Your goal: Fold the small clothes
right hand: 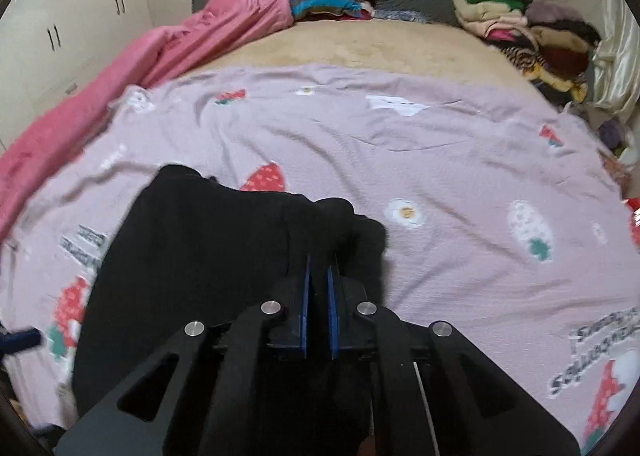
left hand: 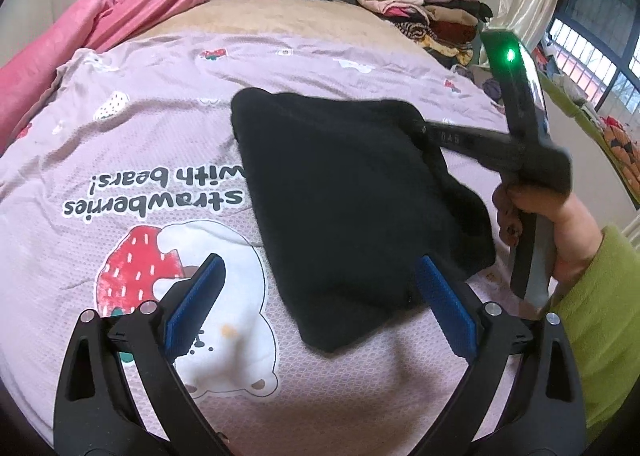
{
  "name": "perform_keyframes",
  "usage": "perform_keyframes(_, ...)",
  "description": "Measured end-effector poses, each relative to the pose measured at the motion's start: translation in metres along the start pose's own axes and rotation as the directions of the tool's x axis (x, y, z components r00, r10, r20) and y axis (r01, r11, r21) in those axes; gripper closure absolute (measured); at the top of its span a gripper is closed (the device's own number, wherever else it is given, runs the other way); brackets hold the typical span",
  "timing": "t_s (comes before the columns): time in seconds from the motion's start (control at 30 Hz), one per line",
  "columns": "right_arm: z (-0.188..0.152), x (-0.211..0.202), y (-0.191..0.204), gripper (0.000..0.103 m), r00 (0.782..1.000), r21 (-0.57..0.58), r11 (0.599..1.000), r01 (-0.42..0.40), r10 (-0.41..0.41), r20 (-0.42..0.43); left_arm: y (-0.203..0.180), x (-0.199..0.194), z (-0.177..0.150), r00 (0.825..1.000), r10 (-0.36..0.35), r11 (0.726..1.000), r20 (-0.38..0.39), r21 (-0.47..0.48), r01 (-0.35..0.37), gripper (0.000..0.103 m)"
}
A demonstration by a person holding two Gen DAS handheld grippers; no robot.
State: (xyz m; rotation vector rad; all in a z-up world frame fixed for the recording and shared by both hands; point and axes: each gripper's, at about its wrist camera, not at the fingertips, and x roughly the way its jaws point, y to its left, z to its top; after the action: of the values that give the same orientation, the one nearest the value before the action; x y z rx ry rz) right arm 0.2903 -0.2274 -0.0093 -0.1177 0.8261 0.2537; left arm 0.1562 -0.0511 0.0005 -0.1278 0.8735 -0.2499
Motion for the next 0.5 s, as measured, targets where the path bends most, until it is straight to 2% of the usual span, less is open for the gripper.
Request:
perform_keyframes(0.1, -0.007, 0.007, 0.001, 0.095, 0.999, -0.013, 0.999, 0.047, -0.047, -0.019, -0.003, -0.006, 0.001, 1.0, 0.0, 1.0, 0.013, -0.001, 0.0, 0.013)
perform_keyframes(0.17, -0.012, 0.006, 0.001, 0.086, 0.997, -0.021, 0.997, 0.071, -0.071, -0.018, -0.004, -0.01, 0.0, 1.0, -0.002, 1.0, 0.017, -0.001, 0.002, 0.013)
perform_keyframes(0.2, -0.015, 0.001, 0.0, 0.085, 0.997, -0.014, 0.997, 0.07, -0.07, -0.013, -0.005, -0.013, 0.0, 1.0, -0.003, 1.0, 0.019, -0.001, 0.003, 0.013)
perform_keyframes(0.33, -0.026, -0.03, -0.005, 0.061, 0.998, 0.012, 0.998, 0.061, -0.062, 0.03, -0.01, -0.022, -0.002, 0.999, 0.001, 1.0, 0.032, 0.013, -0.001, 0.011)
perform_keyframes(0.5, -0.043, -0.082, -0.009, 0.044, 0.994, 0.034, 0.999, 0.017, -0.02, 0.105, -0.012, -0.036, -0.007, 0.999, -0.002, 1.0, 0.055, 0.014, 0.002, 0.01)
